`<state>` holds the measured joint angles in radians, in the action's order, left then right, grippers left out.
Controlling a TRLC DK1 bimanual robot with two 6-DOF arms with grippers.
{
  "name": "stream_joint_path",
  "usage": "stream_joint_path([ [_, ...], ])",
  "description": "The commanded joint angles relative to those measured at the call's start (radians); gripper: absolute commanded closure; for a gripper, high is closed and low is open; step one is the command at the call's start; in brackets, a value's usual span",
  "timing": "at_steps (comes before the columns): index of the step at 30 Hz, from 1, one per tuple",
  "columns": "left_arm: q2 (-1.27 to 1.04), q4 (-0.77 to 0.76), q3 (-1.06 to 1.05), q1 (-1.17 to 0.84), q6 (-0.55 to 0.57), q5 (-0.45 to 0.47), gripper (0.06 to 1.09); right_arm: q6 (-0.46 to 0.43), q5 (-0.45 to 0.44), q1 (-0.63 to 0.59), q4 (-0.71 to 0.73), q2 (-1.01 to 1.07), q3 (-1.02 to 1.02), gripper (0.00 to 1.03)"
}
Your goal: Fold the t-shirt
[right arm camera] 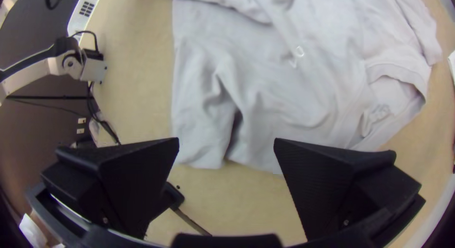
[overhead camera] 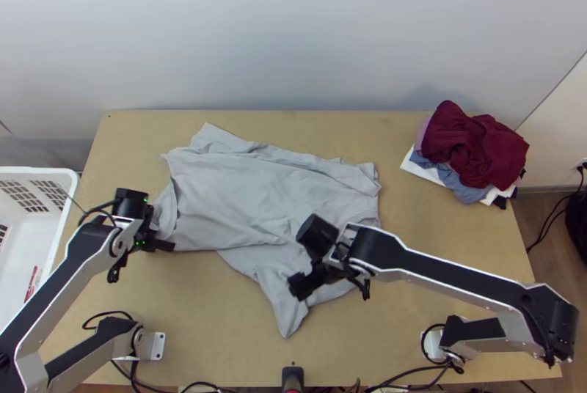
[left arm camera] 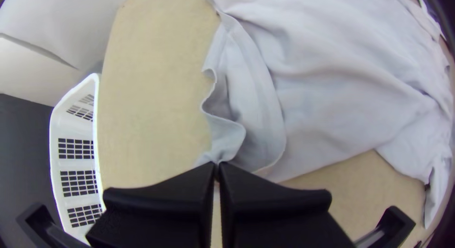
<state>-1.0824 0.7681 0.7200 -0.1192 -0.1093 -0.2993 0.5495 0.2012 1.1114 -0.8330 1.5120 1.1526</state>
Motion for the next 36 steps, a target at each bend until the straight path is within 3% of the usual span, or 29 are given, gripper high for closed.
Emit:
stream_joint_path([
  [1,0.036,0.019,0.010,0.047,-0.004,0.002,1.04,-0.019,0.055,0.087,-0.029,0.050,0.001,0.10],
  [12,0.033,0.022,0.033,0.059,-0.001,0.002,1.04,-0.056,0.055,0.120,-0.028,0.208,0.015,0.10],
  [17,0.033,0.017,0.030,0.067,0.003,0.002,1.04,-0.063,0.055,0.128,-0.008,0.224,0.015,0.24],
  [23,0.032,0.011,0.024,0.076,-0.003,0.002,1.04,-0.063,0.055,0.157,-0.008,0.232,0.039,0.25],
  [26,0.027,0.010,0.025,0.084,-0.007,0.002,1.04,-0.069,0.052,0.159,-0.002,0.234,0.056,0.54],
  [29,0.019,0.008,0.025,0.096,-0.020,0.002,1.04,-0.085,0.050,0.162,-0.002,0.235,0.058,0.59],
  [33,0.013,-0.006,0.030,0.105,-0.024,0.002,1.04,-0.128,0.043,0.166,0.021,0.246,0.075,1.00],
  [36,0.012,-0.023,0.042,0.108,-0.020,0.002,1.04,-0.146,0.003,0.165,0.011,0.251,0.088,1.00],
])
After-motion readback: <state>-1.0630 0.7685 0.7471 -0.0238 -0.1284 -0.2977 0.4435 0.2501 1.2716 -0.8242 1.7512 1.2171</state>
